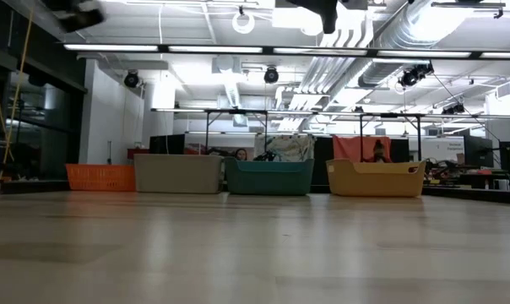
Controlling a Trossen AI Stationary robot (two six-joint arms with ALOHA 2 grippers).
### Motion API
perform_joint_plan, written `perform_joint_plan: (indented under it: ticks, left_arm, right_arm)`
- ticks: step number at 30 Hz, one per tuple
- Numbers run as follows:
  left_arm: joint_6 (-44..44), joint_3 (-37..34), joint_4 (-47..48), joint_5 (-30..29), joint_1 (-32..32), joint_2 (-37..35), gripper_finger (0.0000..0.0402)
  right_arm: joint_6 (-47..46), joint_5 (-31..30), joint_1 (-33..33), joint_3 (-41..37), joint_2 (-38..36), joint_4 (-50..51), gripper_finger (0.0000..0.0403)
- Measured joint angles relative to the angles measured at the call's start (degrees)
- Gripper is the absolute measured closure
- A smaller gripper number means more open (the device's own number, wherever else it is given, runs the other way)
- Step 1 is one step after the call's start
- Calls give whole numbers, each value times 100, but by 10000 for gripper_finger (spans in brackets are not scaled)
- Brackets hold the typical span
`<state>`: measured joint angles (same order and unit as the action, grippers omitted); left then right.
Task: Sort Halloween decoration
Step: Put the violet witch hat into the gray bin
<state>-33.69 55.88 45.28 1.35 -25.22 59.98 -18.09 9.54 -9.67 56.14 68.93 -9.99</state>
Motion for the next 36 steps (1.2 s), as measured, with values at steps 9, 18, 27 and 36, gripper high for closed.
perform_joint_plan:
  ticks: [9, 18, 27, 36]
  left_arm:
    - [-2036, 0, 361, -702, -2138, 1262, 234]
    - [-3362, 0, 217, -1094, -2869, 2268, 234]
    - [-3493, 2, 255, -1187, -3118, 3311, 234]
    - [-4201, 2, 617, -1465, -3128, 3468, 234]
  right_arm:
    - [-1021, 232, 265, 0, 0, 595, 187]
    - [-843, 113, 455, 0, 0, 1149, 187]
    - [-692, -7, 448, 0, 0, 1156, 187]
    - [-585, -7, 448, 0, 0, 1155, 187]
